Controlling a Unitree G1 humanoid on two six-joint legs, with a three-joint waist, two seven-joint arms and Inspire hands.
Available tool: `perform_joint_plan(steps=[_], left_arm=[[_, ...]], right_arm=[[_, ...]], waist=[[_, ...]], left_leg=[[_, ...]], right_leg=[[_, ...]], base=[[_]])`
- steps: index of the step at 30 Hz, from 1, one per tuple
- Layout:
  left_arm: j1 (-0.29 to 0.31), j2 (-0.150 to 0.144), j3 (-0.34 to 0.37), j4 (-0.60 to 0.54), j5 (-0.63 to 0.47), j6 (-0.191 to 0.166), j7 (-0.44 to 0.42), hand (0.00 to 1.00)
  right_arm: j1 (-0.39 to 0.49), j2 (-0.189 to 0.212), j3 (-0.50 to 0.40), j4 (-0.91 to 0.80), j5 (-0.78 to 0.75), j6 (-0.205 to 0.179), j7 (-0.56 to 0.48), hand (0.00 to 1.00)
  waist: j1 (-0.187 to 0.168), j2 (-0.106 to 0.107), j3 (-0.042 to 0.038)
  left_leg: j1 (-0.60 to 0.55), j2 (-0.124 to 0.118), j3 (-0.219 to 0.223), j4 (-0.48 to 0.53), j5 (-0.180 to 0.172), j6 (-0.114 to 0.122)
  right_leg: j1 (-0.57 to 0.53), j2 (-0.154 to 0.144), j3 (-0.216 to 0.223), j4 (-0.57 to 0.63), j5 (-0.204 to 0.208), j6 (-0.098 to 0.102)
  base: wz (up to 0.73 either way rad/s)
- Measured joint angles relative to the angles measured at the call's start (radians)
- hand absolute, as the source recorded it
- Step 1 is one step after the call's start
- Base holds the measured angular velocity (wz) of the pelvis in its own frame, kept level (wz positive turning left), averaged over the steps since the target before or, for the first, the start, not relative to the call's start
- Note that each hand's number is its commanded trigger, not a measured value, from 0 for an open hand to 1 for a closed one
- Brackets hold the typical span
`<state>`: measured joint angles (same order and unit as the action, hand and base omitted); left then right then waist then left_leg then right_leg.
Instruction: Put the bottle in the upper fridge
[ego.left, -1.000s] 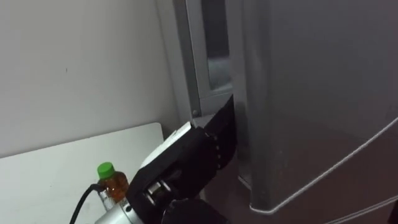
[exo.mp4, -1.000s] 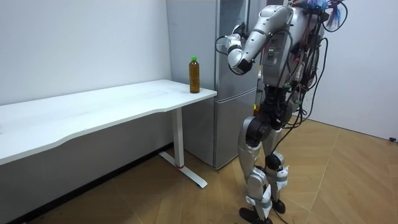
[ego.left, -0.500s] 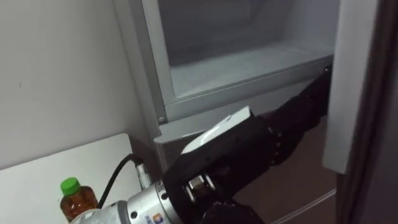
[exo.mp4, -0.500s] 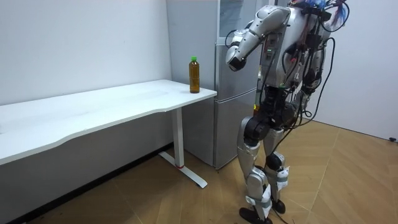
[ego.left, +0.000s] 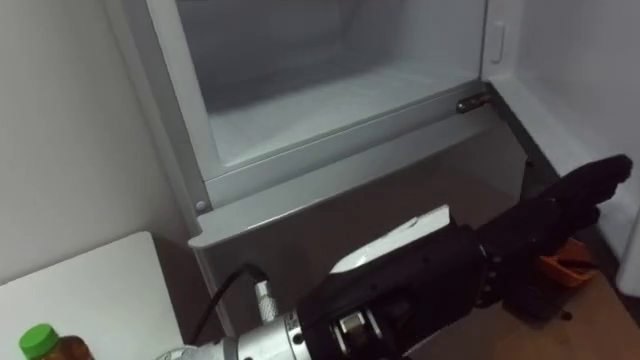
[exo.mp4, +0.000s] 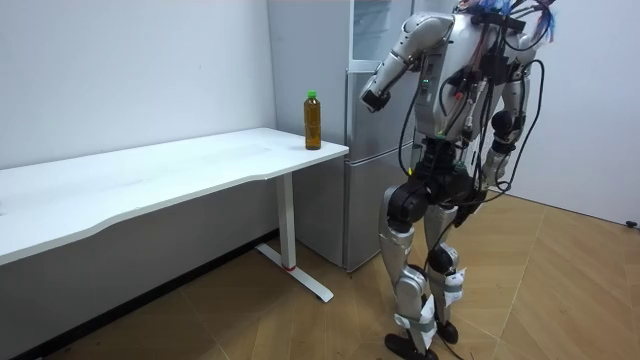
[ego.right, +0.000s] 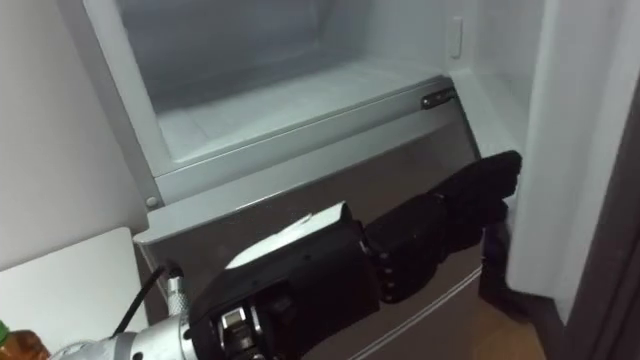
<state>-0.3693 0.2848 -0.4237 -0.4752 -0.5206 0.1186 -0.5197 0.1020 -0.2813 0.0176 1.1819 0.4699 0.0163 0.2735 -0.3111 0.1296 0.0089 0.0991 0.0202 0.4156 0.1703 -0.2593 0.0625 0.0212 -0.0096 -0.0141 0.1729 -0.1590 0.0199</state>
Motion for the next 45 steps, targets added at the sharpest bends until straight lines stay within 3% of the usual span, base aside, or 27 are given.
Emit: perform_joint_plan(steps=[11, 14, 22, 29, 32, 38, 45], left_arm=[[-0.081, -0.012, -0.092, 0.036, 0.001, -0.003, -0.019, 0.00], [-0.082, -0.016, -0.100, 0.042, 0.001, -0.002, -0.037, 0.00], [-0.082, -0.024, -0.109, 0.065, 0.000, -0.001, -0.042, 0.00], [-0.082, -0.034, -0.127, 0.089, -0.001, -0.001, -0.032, 0.00], [-0.082, -0.045, -0.126, 0.114, -0.013, -0.001, -0.027, 0.00], [-0.085, -0.052, -0.118, 0.142, -0.023, -0.002, -0.008, 0.00], [-0.085, -0.045, -0.111, 0.144, -0.033, -0.011, -0.003, 0.00]], right_arm=[[0.006, 0.000, 0.001, -0.007, -0.029, 0.007, -0.011, 0.00], [0.006, 0.000, 0.002, -0.006, -0.032, 0.007, -0.009, 0.00], [0.005, -0.001, 0.002, -0.005, -0.042, 0.021, -0.011, 0.00], [0.011, -0.002, 0.015, -0.004, -0.030, 0.027, -0.012, 0.00], [0.035, -0.007, -0.004, -0.002, -0.031, 0.028, -0.010, 0.00], [0.060, -0.011, -0.005, 0.029, -0.053, 0.030, -0.010, 0.00], [0.055, -0.012, 0.001, 0.029, -0.087, 0.046, -0.019, 0.00]], waist=[[-0.026, -0.001, 0.0004], [-0.043, -0.001, 0.0005], [-0.046, 0.000, 0.0002], [-0.053, 0.000, 0.0002], [-0.084, -0.001, 0.0002], [-0.113, -0.006, 0.0039], [-0.090, -0.008, 0.0052]], left_leg=[[0.016, 0.007, 0.048, -0.006, -0.006, -0.010], [0.017, 0.007, 0.048, -0.006, -0.006, -0.010], [0.011, 0.010, 0.061, -0.006, -0.006, -0.010], [0.011, 0.023, 0.105, -0.002, -0.010, -0.018], [0.012, 0.028, 0.112, 0.004, -0.013, -0.022], [0.011, 0.040, 0.127, 0.029, -0.019, -0.031], [0.010, 0.046, 0.098, 0.030, -0.019, -0.034]], right_leg=[[-0.005, 0.016, 0.042, -0.004, 0.001, -0.001], [-0.006, 0.015, 0.042, -0.005, 0.001, -0.001], [-0.021, 0.022, 0.047, 0.000, 0.005, -0.003], [-0.038, 0.040, 0.094, 0.001, 0.017, -0.009], [-0.038, 0.045, 0.100, 0.002, 0.018, -0.010], [-0.039, 0.047, 0.094, 0.014, 0.014, -0.016], [-0.030, 0.046, 0.059, 0.015, 0.016, -0.025]], base=[[-0.13], [0.00], [-0.06], [-0.18], [-0.11], [-0.09], [0.12]])
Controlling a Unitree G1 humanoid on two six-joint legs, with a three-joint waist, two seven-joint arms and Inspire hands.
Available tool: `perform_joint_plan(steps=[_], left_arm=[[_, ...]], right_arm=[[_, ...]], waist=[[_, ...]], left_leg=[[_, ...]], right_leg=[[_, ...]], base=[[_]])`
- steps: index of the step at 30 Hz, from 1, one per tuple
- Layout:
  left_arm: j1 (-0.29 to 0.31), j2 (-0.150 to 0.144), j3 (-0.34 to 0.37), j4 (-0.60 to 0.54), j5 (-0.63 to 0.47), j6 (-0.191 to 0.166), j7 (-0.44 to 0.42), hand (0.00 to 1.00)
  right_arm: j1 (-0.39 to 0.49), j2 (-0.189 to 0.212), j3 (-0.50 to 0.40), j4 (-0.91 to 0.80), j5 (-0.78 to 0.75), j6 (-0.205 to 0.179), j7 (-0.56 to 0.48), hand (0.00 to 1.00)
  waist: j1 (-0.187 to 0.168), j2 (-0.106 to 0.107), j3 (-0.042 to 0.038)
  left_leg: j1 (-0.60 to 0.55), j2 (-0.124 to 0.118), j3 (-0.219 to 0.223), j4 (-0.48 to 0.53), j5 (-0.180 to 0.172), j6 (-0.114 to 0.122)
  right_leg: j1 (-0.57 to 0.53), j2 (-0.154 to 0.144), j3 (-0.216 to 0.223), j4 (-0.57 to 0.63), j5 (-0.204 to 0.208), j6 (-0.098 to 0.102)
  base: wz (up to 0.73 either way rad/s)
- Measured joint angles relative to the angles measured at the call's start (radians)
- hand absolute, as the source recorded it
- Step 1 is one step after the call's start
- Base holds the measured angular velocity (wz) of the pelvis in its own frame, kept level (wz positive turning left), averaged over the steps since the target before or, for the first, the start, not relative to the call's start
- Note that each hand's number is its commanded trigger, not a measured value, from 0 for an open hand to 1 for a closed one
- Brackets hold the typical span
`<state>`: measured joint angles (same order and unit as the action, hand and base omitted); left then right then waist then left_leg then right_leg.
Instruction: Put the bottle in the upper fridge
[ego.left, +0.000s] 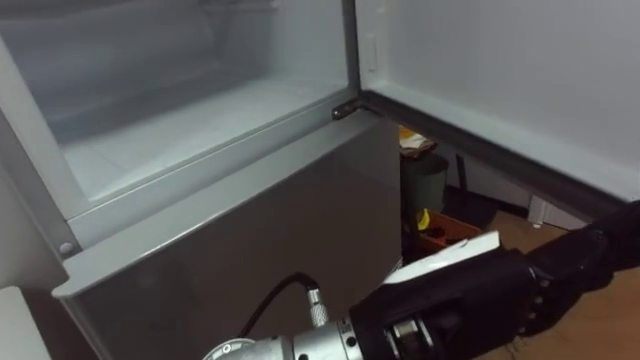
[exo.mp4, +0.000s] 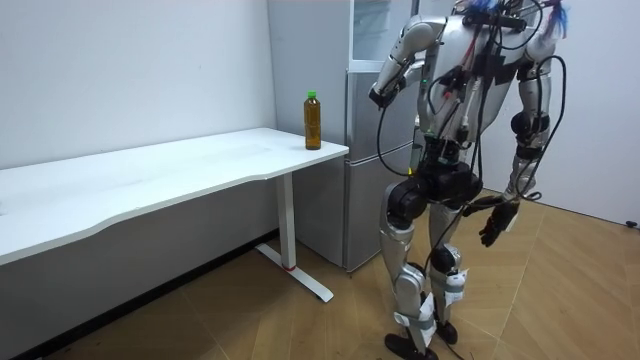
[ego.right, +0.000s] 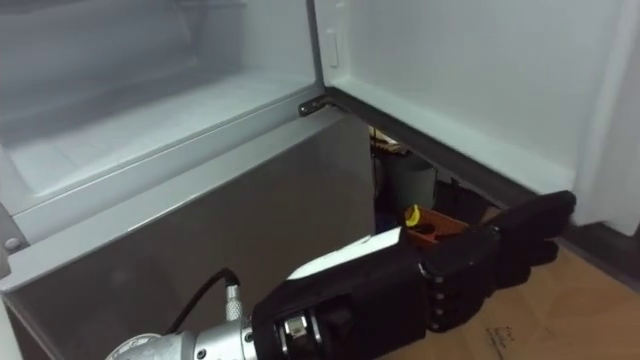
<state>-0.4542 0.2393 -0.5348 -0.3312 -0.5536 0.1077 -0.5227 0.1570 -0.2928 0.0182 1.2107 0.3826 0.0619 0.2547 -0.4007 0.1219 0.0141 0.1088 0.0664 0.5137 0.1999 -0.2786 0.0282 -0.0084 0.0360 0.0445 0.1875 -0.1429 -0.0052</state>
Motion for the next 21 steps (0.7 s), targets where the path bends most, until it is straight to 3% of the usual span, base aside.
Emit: perform_joint_plan(steps=[3, 6, 10, 13, 16, 21], left_arm=[[0.000, 0.001, 0.000, 0.000, 0.000, -0.004, 0.000, 0.00], [0.006, -0.001, 0.003, -0.014, 0.001, -0.004, 0.002, 0.00], [0.048, 0.006, 0.032, -0.070, 0.001, -0.004, 0.005, 0.00], [0.089, 0.007, 0.084, -0.097, 0.001, -0.004, 0.006, 0.00], [0.140, 0.018, 0.143, -0.106, 0.008, -0.007, 0.020, 0.00], [0.196, 0.015, 0.257, -0.145, 0.083, -0.007, 0.095, 0.00]], right_arm=[[-0.003, 0.001, 0.009, -0.002, -0.016, -0.001, -0.026, 0.00], [-0.010, 0.004, 0.020, -0.013, -0.013, 0.000, -0.058, 0.00], [-0.047, 0.021, 0.023, -0.013, 0.017, 0.000, -0.066, 0.00], [-0.068, 0.032, 0.029, -0.014, 0.053, -0.020, -0.058, 0.00], [-0.068, 0.053, 0.032, -0.013, 0.070, -0.038, -0.054, 0.00], [-0.067, 0.068, 0.027, -0.004, 0.053, -0.050, -0.052, 0.00]], waist=[[0.030, -0.003, 0.0018], [0.084, -0.007, 0.0018], [0.133, -0.030, -0.0046], [0.170, -0.050, -0.0055], [0.197, -0.069, -0.0119], [0.262, -0.066, -0.0171]], left_leg=[[-0.011, -0.002, -0.037, 0.005, 0.001, 0.000], [-0.019, -0.009, -0.064, 0.000, 0.013, 0.002], [-0.042, -0.023, -0.132, 0.003, 0.038, 0.008], [-0.044, -0.029, -0.169, 0.005, 0.046, 0.008], [-0.042, -0.033, -0.221, 0.009, 0.050, 0.005], [-0.052, -0.038, -0.261, 0.020, 0.052, 0.004]], right_leg=[[0.010, -0.004, -0.030, -0.002, -0.003, -0.003], [0.012, -0.019, -0.061, -0.001, -0.005, -0.004], [0.016, -0.039, -0.130, -0.003, -0.008, -0.006], [0.032, -0.048, -0.175, -0.010, -0.016, -0.008], [0.066, -0.051, -0.216, -0.030, -0.019, -0.010], [0.081, -0.055, -0.250, -0.036, -0.026, -0.011]], base=[[0.28], [0.31], [0.50], [0.43], [0.50], [0.27]])
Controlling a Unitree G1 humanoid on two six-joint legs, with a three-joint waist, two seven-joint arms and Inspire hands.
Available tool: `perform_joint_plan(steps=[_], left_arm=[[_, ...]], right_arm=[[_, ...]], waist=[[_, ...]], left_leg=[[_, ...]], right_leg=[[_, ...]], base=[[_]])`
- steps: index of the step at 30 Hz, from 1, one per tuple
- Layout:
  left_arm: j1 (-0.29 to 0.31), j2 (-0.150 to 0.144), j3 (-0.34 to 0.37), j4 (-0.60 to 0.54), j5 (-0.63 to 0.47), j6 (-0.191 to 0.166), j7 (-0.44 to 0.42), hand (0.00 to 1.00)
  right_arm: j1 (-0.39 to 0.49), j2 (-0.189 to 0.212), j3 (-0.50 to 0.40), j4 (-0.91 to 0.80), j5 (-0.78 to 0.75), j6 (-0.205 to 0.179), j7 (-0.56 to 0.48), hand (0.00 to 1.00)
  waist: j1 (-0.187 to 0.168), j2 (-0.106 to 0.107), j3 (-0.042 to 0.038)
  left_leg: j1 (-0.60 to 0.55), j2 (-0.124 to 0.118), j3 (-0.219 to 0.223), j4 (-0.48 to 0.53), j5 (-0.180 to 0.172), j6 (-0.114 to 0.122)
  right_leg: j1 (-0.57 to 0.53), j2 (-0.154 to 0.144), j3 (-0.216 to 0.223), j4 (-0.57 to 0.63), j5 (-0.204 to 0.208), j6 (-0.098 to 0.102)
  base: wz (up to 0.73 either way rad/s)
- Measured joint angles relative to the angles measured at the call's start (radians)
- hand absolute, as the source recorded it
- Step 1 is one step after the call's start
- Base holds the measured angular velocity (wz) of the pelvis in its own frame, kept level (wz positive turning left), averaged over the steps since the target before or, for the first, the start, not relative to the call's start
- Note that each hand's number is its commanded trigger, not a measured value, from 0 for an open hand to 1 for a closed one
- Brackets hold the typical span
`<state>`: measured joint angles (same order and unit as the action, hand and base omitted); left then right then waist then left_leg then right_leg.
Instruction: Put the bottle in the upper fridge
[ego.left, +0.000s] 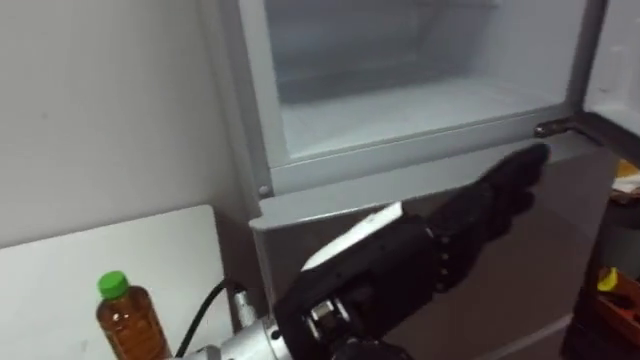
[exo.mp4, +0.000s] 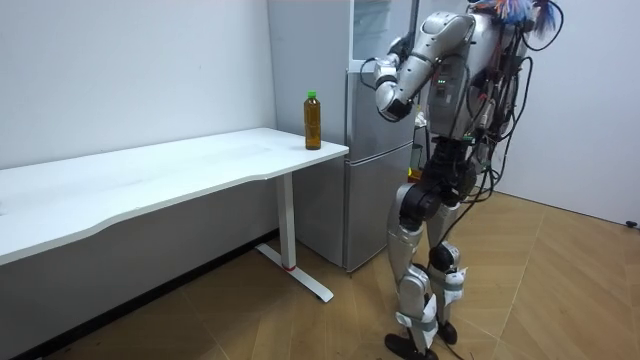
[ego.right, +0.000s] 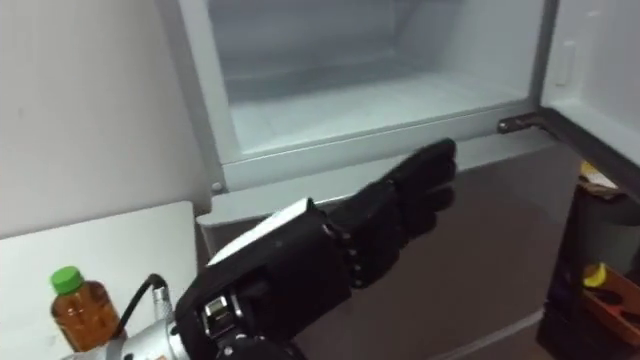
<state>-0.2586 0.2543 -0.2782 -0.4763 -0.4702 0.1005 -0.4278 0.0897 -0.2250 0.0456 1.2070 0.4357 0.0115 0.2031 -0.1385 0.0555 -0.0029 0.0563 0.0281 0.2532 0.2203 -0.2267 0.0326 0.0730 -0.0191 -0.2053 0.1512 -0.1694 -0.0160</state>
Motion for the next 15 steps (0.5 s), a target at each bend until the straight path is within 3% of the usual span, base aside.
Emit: perform_joint_plan(steps=[2, 7, 11, 15], left_arm=[[0.032, -0.011, 0.071, -0.035, 0.006, -0.016, 0.038, 0.00], [0.077, -0.023, 0.170, -0.062, 0.025, -0.050, 0.114, 0.00], [0.156, -0.036, 0.275, -0.102, 0.052, -0.080, 0.153, 0.00], [0.212, -0.048, 0.391, -0.102, 0.074, -0.105, 0.230, 0.00]], right_arm=[[0.011, 0.000, 0.000, -0.004, -0.014, -0.005, -0.004, 0.00], [0.026, 0.003, -0.001, -0.002, -0.018, -0.019, -0.018, 0.00], [0.031, 0.035, -0.032, -0.002, -0.053, -0.032, -0.048, 0.00], [0.031, 0.055, -0.049, -0.001, -0.085, -0.043, -0.053, 0.00]], waist=[[0.011, 0.001, -0.0007], [0.041, -0.001, 0.0002], [0.081, -0.002, 0.0004], [0.094, -0.007, 0.0031]], left_leg=[[0.000, -0.003, -0.019, 0.001, 0.001, 0.000], [0.009, -0.013, -0.056, 0.001, 0.001, 0.000], [0.012, -0.020, -0.078, 0.003, 0.005, 0.003], [0.008, -0.027, -0.096, 0.004, 0.006, 0.004]], right_leg=[[0.017, -0.002, -0.020, -0.001, -0.001, 0.000], [0.049, -0.010, -0.053, -0.002, -0.012, 0.005], [0.050, -0.016, -0.073, 0.000, -0.018, 0.007], [0.069, -0.021, -0.099, -0.001, -0.022, 0.011]], base=[[0.22], [0.23], [0.18], [0.19]])
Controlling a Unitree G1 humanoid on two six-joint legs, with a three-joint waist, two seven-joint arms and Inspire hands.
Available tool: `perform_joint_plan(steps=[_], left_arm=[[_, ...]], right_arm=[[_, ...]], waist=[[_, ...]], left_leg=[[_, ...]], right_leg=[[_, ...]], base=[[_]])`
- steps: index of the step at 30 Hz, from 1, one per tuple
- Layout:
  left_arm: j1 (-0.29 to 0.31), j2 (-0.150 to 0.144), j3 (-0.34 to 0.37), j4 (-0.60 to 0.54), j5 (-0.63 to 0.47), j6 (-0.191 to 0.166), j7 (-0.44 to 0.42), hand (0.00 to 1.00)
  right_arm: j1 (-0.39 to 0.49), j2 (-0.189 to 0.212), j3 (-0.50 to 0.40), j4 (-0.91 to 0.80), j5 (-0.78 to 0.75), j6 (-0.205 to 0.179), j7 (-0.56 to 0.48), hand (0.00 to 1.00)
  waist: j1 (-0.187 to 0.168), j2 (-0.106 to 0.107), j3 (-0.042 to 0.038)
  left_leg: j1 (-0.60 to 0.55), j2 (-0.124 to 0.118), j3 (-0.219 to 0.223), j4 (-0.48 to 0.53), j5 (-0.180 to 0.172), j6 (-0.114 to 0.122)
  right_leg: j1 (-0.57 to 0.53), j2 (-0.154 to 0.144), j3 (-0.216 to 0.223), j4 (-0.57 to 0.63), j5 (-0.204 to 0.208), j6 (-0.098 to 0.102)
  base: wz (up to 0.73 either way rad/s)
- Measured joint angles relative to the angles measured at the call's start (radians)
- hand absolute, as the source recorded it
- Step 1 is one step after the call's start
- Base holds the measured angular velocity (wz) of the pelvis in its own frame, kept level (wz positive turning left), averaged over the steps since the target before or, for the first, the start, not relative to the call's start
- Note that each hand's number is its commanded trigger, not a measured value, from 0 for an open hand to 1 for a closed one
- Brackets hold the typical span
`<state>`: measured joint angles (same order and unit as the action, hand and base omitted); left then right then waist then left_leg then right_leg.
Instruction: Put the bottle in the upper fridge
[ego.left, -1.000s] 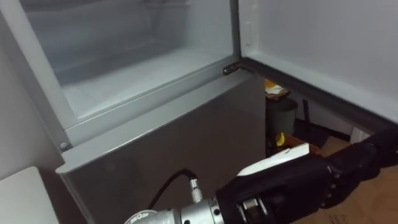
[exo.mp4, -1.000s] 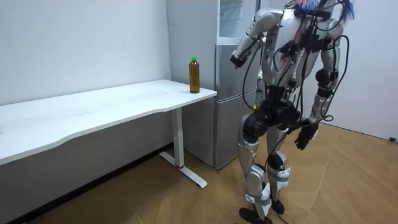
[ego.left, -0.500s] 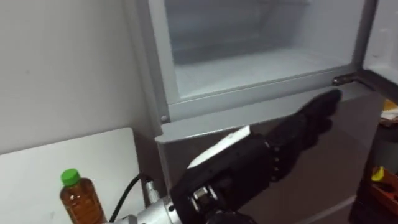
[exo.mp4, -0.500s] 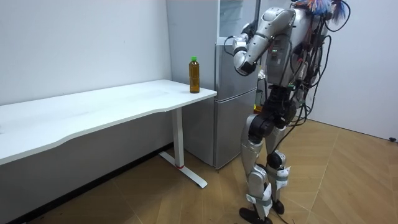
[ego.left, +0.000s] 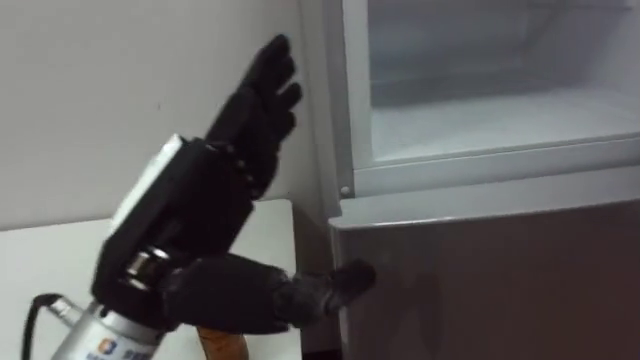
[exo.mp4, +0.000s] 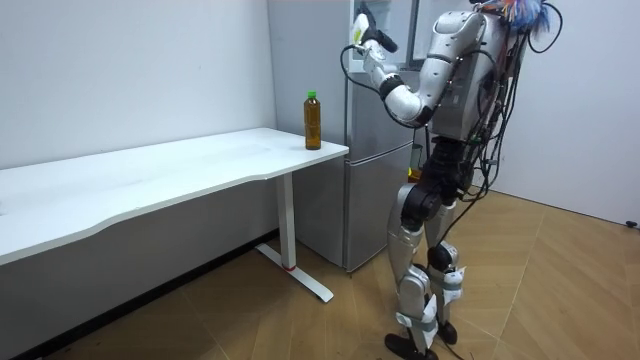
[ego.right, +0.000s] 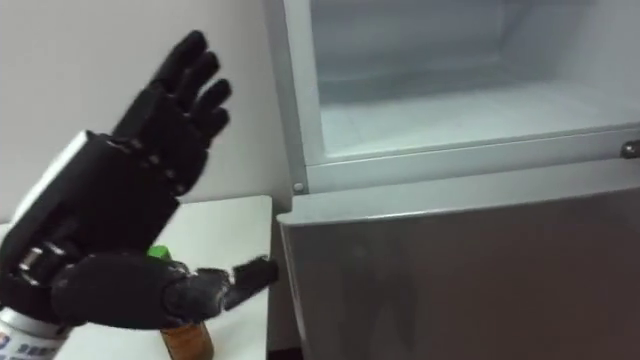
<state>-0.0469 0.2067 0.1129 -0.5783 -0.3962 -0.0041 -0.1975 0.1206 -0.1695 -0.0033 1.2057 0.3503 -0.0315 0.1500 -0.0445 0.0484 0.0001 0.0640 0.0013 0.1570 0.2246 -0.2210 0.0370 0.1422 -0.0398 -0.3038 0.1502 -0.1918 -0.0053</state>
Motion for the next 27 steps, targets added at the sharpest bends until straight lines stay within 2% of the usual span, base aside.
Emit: perform_joint_plan(steps=[3, 8, 12, 17, 22, 25, 27], left_arm=[[0.030, -0.013, 0.056, 0.000, 0.037, -0.025, 0.078, 0.00], [0.056, -0.023, 0.198, -0.001, 0.117, -0.075, 0.183, 0.00], [0.089, -0.025, 0.258, 0.004, 0.155, -0.085, 0.262, 0.00], [0.206, -0.039, 0.354, 0.033, 0.151, -0.088, 0.344, 0.00], [0.236, -0.049, 0.357, 0.182, 0.151, -0.087, 0.433, 0.00], [0.261, -0.078, 0.364, 0.248, 0.144, -0.087, 0.469, 0.00], [0.268, -0.080, 0.367, 0.320, 0.103, -0.085, 0.483, 0.00]], right_arm=[[0.002, 0.005, 0.001, 0.000, -0.003, -0.006, -0.006, 0.00], [0.035, 0.012, -0.039, 0.002, -0.001, -0.025, -0.007, 0.00], [0.044, 0.013, -0.041, 0.000, -0.003, -0.023, -0.019, 0.00], [0.089, 0.019, -0.098, -0.059, -0.010, -0.023, -0.039, 0.00], [0.137, 0.019, -0.100, -0.095, 0.004, -0.014, -0.053, 0.00], [0.161, 0.024, -0.104, -0.133, -0.003, -0.009, -0.062, 0.00], [0.161, 0.024, -0.109, -0.129, 0.001, -0.001, -0.063, 0.00]], waist=[[0.015, -0.001, -0.0002], [0.055, 0.000, -0.0011], [0.081, -0.002, -0.0008], [0.082, 0.002, -0.0015], [0.105, 0.006, -0.0044], [0.108, 0.002, -0.0055], [0.107, 0.004, -0.0048]], left_leg=[[-0.005, -0.007, -0.021, 0.008, 0.000, 0.001], [0.008, -0.016, -0.042, 0.002, 0.002, 0.005], [0.008, -0.020, -0.058, -0.001, 0.002, 0.006], [0.001, -0.025, -0.079, 0.011, -0.001, 0.008], [0.002, -0.029, -0.088, 0.009, -0.001, 0.009], [0.006, -0.030, -0.087, 0.002, -0.001, 0.009], [0.014, -0.031, -0.087, -0.004, -0.001, 0.010]], right_leg=[[0.006, -0.004, -0.014, 0.000, -0.004, 0.005], [0.018, -0.013, -0.034, 0.002, -0.009, 0.011], [0.023, -0.016, -0.053, 0.003, -0.013, 0.012], [0.029, -0.018, -0.070, 0.002, -0.020, 0.015], [0.030, -0.023, -0.081, 0.005, -0.026, 0.016], [0.032, -0.024, -0.078, 0.010, -0.026, 0.017], [0.032, -0.024, -0.069, 0.019, -0.029, 0.018]], base=[[0.19], [0.11], [0.13], [0.14], [0.06], [-0.02], [-0.06]])
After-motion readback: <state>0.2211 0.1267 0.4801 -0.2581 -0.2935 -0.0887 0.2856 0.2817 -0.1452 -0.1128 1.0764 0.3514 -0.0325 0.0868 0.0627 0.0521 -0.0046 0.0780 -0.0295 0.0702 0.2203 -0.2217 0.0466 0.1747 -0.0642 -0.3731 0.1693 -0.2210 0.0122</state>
